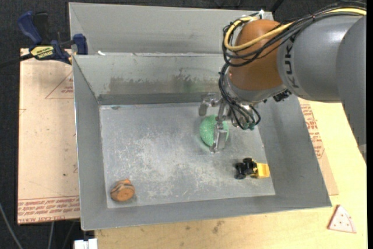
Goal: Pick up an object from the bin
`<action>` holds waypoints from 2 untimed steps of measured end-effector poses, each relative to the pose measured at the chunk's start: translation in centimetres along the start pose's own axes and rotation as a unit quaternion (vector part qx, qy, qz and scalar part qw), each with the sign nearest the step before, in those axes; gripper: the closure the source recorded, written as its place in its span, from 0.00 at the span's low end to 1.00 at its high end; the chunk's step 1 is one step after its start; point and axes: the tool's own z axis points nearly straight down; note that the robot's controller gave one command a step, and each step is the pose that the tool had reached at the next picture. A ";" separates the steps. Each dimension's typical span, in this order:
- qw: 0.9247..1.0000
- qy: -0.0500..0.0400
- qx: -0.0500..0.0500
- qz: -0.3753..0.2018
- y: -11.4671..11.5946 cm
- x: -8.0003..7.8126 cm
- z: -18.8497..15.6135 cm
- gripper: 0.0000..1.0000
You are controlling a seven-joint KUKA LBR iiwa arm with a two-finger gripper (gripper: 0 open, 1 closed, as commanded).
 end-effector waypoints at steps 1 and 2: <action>1.000 -0.002 0.000 0.015 -1.6 0.3 0.4 0.00; 1.000 -0.001 0.000 -0.029 -4.2 -2.2 4.1 1.00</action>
Offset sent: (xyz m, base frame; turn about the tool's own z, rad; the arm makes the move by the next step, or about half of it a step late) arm 0.0220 -0.0415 -0.0422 -0.0594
